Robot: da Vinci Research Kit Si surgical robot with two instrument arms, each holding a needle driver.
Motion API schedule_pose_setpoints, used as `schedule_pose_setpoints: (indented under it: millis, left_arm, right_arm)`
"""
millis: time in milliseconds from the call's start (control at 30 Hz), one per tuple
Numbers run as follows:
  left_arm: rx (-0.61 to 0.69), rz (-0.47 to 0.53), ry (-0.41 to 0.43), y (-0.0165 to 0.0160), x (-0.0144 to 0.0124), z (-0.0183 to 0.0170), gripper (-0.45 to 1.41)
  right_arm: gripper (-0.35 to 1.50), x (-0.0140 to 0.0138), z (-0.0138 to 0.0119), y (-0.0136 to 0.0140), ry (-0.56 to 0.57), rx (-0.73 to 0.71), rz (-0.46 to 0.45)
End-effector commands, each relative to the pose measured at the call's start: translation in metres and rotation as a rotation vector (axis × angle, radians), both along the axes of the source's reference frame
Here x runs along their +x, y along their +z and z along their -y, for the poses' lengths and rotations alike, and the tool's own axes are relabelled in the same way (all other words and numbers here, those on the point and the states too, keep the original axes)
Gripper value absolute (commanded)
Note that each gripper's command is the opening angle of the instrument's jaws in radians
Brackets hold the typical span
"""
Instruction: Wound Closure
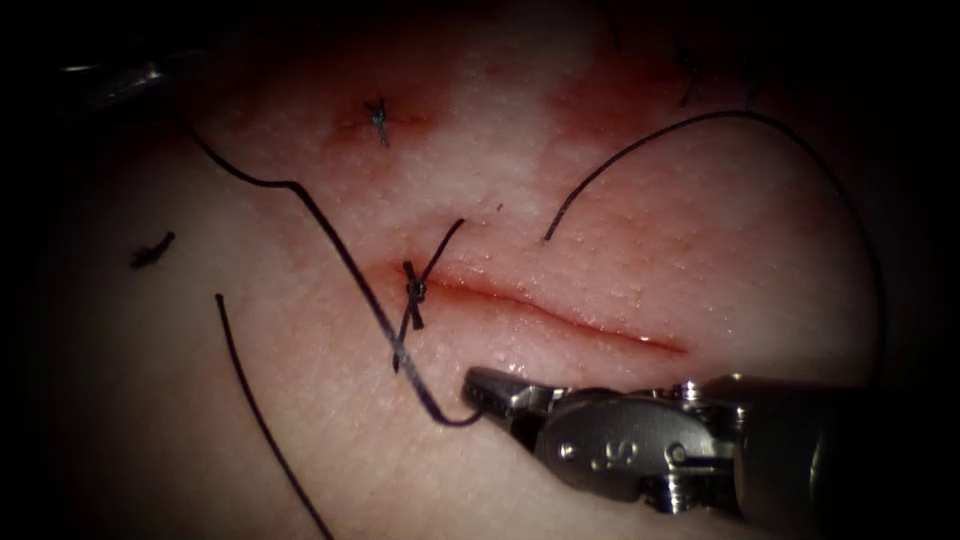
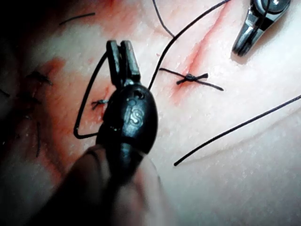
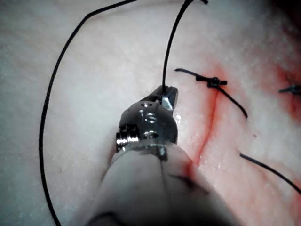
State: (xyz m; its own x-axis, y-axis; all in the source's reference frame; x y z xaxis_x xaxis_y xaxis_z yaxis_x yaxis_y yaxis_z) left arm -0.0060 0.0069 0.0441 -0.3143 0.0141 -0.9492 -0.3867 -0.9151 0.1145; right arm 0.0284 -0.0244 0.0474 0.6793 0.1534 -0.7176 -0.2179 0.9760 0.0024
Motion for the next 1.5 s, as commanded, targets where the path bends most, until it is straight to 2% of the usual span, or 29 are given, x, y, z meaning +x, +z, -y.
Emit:
schedule_pose_setpoints:
  millis: [33, 467, 600, 667, 700, 733, 767, 800, 833, 900, 967, 1067, 1133, 1500]
  left_arm:
    - [0.0, 0.0, 0.0, 0.0007, -0.0005, 0.0001, -0.45]
    - [-0.002, 0.0, -0.001, 0.0008, -0.0007, 0.0002, -0.45]
    - [-0.002, -0.003, 0.0, 0.0008, -0.0008, 0.0003, -0.45]
    - [-0.002, -0.004, 0.0, 0.0008, -0.0009, 0.0003, -0.45]
    - [-0.002, -0.004, 0.0, 0.0008, -0.0009, 0.0003, -0.45]
    - [-0.002, -0.004, 0.0, 0.0008, -0.0008, 0.0003, -0.45]
    - [-0.002, -0.003, 0.0, 0.0008, -0.0008, 0.0003, -0.45]
    - [-0.002, -0.003, 0.0, 0.0008, -0.0008, 0.0003, -0.45]
    - [-0.002, -0.003, 0.0, 0.0008, -0.0008, 0.0003, -0.45]
    - [-0.002, -0.003, 0.0, 0.0008, -0.0008, 0.0003, -0.45]
    - [-0.002, -0.003, 0.0, 0.0009, -0.0007, 0.0003, -0.45]
    - [-0.002, -0.003, 0.001, 0.001, -0.0006, 0.0002, -0.45]
    - [-0.003, -0.003, 0.001, 0.0011, -0.0006, 0.0002, -0.45]
    - [-0.005, -0.007, 0.002, 0.0014, -0.0007, 0.0003, -0.45]
  right_arm:
    - [-0.35, 0.0009, 0.0017, -0.0008, -0.001, 0.032, -0.021]
    - [-0.35, 0.0043, 0.0083, -0.0105, -0.097, 0.101, -0.093]
    - [-0.35, 0.0053, 0.009, -0.0123, -0.112, 0.107, -0.115]
    - [-0.35, 0.0055, 0.0087, -0.0125, -0.11, 0.108, -0.156]
    - [-0.13, 0.0057, 0.0082, -0.0124, -0.105, 0.107, -0.172]
    - [0.36, 0.0057, 0.0077, -0.0122, -0.099, 0.106, -0.179]
    - [0.71, 0.0055, 0.0072, -0.012, -0.091, 0.103, -0.188]
    - [0.98, 0.0051, 0.0063, -0.0116, -0.082, 0.099, -0.203]
    - [1.08, 0.0047, 0.0057, -0.0112, -0.076, 0.097, -0.213]
    - [1.18, 0.0037, 0.0045, -0.0106, -0.065, 0.093, -0.234]
    - [1.2, 0.0024, 0.0031, -0.0098, -0.063, 0.095, -0.248]
    - [1.25, 0.0001, 0.0008, -0.0085, -0.036, 0.056, -0.211]
    - [1.25, -0.0005, 0.0001, -0.0077, -0.03, 0.05, -0.206]
    - [1.25, -0.0001, -0.0011, -0.0008, -0.037, -0.027, -0.16]
